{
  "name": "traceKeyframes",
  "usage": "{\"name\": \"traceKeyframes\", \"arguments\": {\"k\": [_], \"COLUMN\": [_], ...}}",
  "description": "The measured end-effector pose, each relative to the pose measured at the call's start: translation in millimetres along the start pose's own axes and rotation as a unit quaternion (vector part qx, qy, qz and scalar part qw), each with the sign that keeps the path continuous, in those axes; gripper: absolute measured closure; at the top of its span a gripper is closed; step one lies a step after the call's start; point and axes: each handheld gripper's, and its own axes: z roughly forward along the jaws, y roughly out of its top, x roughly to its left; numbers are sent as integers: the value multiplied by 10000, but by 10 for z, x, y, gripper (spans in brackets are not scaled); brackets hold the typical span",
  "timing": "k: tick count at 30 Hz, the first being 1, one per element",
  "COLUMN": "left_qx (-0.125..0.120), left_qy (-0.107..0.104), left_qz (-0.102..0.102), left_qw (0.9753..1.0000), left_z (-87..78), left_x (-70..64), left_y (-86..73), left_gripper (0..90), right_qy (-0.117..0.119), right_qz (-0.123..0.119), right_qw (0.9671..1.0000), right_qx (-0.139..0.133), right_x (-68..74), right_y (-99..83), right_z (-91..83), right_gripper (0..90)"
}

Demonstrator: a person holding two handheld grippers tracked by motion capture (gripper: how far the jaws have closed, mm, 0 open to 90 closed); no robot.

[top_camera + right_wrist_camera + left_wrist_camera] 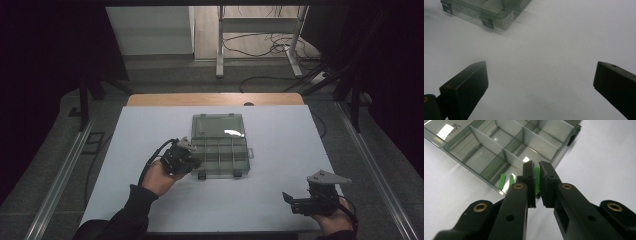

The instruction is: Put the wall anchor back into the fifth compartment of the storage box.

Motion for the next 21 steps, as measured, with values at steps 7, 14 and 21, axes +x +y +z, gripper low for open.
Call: {"name": "traceKeyframes", "arguments": {"k": [7,14,21], "left_qx": [44,125,122], "left_qy": [12,53,-35], "left_qz": [-71,-155,-284], "left_qw": [10000,9998,9995], "left_z": [94,197,265], "left_x": [77,147,212], "left_y": [30,33,25], "left_gripper": [836,835,816], "right_qy": [-1,-3,-2], "right_qz": [12,0,4], "right_qw": [10000,10000,10000], "right_qx": [2,9,15], "right_x": [2,1,2], "right_y": [-1,-3,-4], "right_z": [3,3,3], "right_gripper": [1,1,1]}}
